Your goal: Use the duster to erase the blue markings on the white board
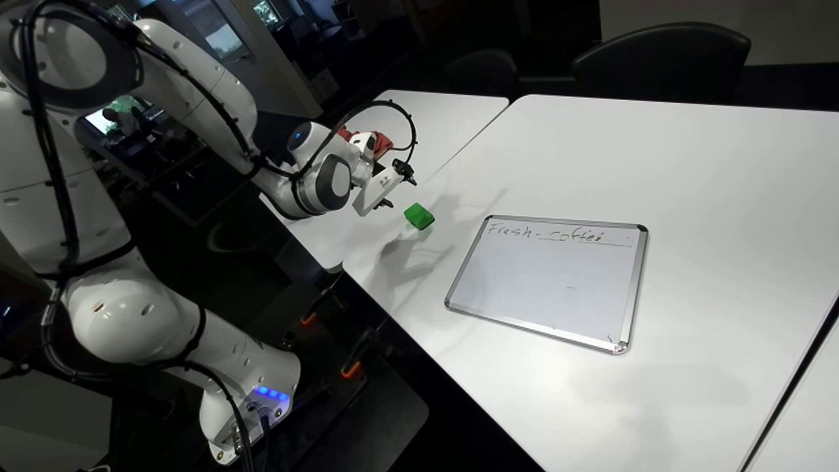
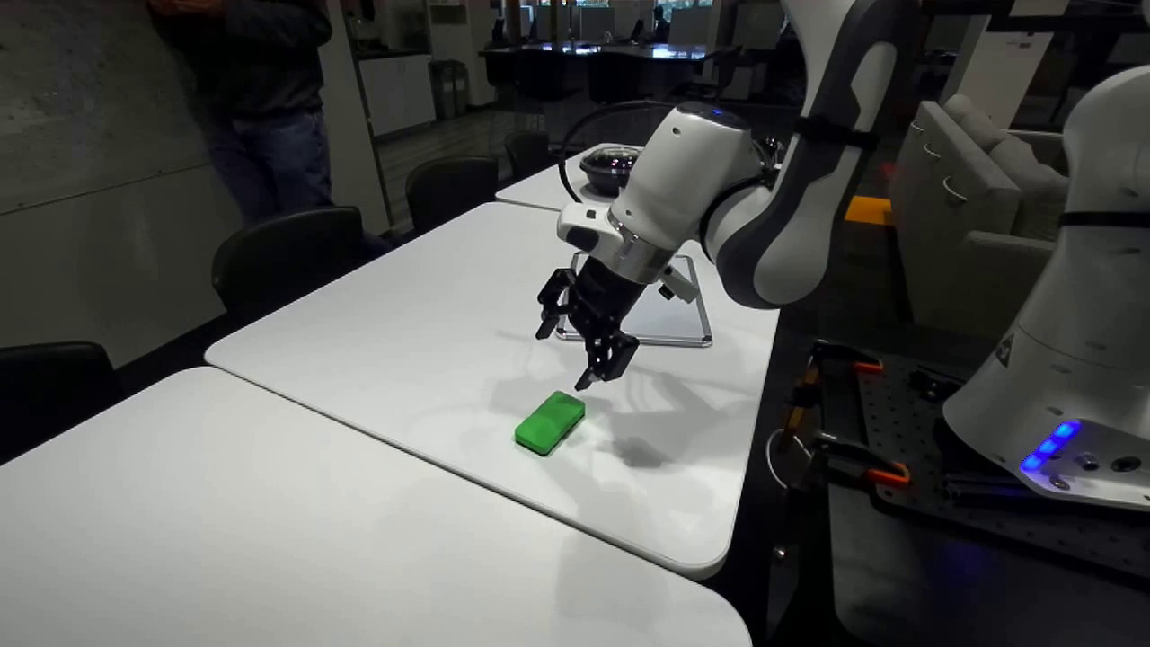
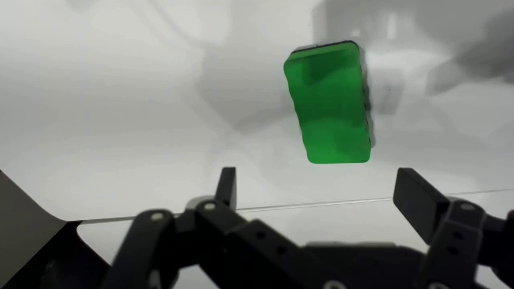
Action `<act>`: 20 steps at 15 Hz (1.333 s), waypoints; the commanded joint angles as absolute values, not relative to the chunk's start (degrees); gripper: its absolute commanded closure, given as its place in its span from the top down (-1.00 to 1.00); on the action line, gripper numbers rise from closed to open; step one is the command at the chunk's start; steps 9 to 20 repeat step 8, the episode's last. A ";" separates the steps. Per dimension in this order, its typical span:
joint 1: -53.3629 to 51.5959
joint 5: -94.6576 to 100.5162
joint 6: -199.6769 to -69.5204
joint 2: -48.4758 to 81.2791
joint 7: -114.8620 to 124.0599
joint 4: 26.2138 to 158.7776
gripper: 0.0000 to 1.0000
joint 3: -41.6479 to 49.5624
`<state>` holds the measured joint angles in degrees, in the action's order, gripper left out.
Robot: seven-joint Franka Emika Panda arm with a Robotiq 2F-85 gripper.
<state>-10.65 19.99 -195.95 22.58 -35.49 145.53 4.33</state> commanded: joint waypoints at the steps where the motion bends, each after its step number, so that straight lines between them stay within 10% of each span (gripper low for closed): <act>1: -10.23 20.14 -195.95 21.26 -35.49 146.61 1.00 4.18; 20: -9.55 20.34 -195.95 18.37 -35.49 149.18 1.00 3.88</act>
